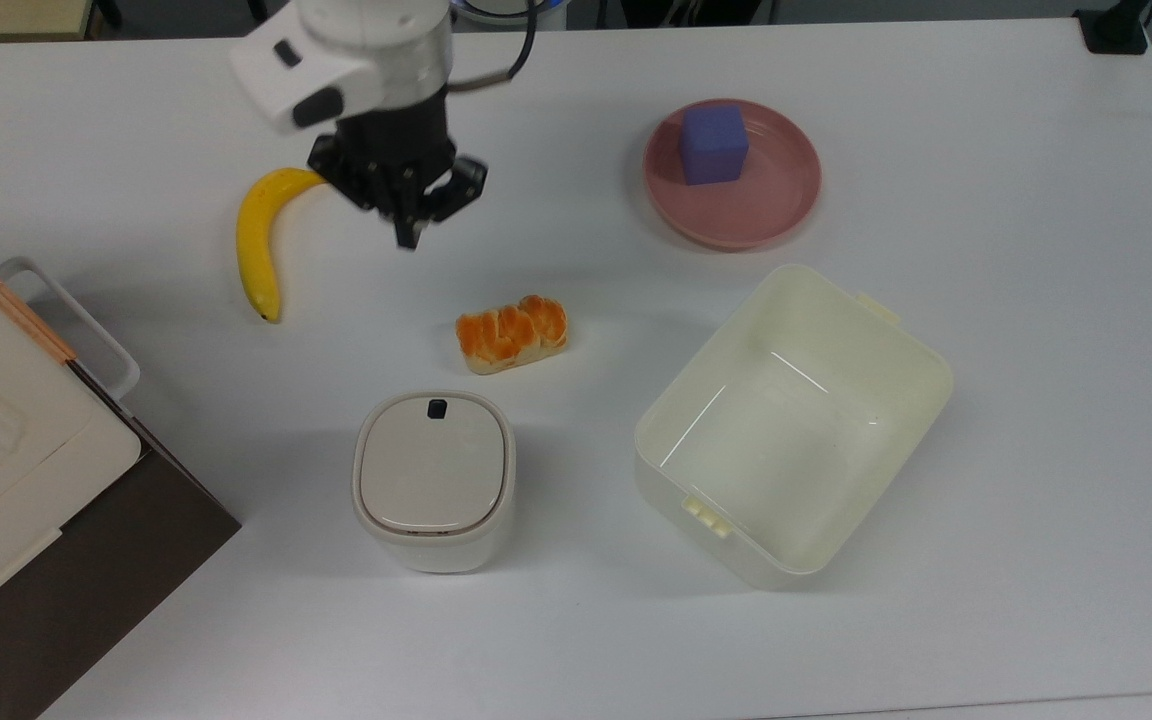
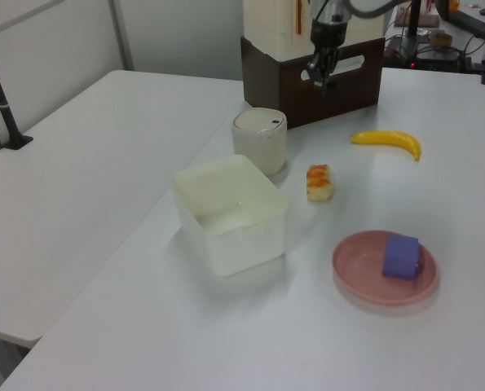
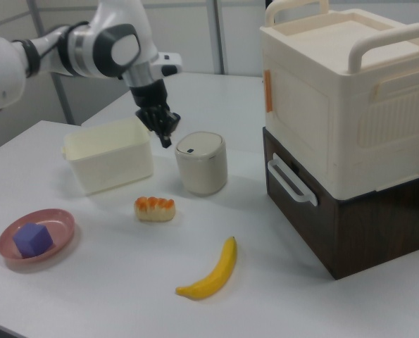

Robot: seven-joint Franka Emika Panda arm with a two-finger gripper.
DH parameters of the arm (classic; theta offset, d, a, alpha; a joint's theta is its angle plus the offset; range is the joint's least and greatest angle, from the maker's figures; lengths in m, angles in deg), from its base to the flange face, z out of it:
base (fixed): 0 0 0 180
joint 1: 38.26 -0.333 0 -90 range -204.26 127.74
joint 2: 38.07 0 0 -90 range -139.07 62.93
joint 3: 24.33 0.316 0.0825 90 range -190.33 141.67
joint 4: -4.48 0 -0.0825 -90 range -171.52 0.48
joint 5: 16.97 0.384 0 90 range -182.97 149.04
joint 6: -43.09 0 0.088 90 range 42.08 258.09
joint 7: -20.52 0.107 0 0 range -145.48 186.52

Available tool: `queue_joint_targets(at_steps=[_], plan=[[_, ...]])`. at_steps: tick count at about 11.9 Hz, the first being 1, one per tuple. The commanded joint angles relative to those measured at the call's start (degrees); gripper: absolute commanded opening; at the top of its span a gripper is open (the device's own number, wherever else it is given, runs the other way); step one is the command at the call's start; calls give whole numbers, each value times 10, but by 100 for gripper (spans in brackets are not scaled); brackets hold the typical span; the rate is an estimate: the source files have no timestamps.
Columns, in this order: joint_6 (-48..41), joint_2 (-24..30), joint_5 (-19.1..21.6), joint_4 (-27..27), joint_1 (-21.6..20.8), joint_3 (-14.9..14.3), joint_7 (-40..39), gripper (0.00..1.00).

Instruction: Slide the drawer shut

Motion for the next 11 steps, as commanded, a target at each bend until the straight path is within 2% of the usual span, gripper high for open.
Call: queue_joint_targets(at_steps=[1,2,3,4,6,8,11], plan=[[-79,69,11,-33,-17,-12,-82,2],[-97,80,11,-34,-27,-18,-83,3],[-101,92,11,-43,-44,-39,-83,8],[-102,99,11,-47,-62,-59,-82,20],[-103,100,11,-44,-61,-63,-82,74],[-104,100,10,-43,-62,-61,-84,100],[-111,98,10,-46,-66,-56,-84,100]])
